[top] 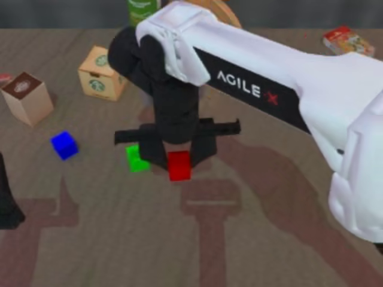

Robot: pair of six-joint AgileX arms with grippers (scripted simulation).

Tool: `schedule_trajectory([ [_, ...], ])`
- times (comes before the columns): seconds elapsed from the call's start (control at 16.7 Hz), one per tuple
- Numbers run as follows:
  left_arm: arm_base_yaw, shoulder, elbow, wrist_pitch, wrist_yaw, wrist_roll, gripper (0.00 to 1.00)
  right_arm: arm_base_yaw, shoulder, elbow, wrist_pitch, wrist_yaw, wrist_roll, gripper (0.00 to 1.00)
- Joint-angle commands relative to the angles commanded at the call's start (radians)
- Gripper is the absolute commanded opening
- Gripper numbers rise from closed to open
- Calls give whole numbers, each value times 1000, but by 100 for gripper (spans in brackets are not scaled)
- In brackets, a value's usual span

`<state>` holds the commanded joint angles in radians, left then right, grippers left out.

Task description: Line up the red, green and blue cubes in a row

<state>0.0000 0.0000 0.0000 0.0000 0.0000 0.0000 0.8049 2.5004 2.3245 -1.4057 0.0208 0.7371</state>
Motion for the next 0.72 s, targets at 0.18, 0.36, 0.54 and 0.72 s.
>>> schedule_trajectory([
  [0.18, 0, 0, 0, 0, 0, 0, 100, 71, 31, 90, -33, 8, 132, 0],
  [0.36, 0, 0, 0, 0, 0, 0, 100, 92, 39, 118, -42, 11, 169, 0],
  [0.54, 0, 0, 0, 0, 0, 0, 100, 88, 35, 115, -39, 9, 169, 0],
  [0.72, 0, 0, 0, 0, 0, 0, 100, 89, 33, 73, 2, 9, 168, 0],
])
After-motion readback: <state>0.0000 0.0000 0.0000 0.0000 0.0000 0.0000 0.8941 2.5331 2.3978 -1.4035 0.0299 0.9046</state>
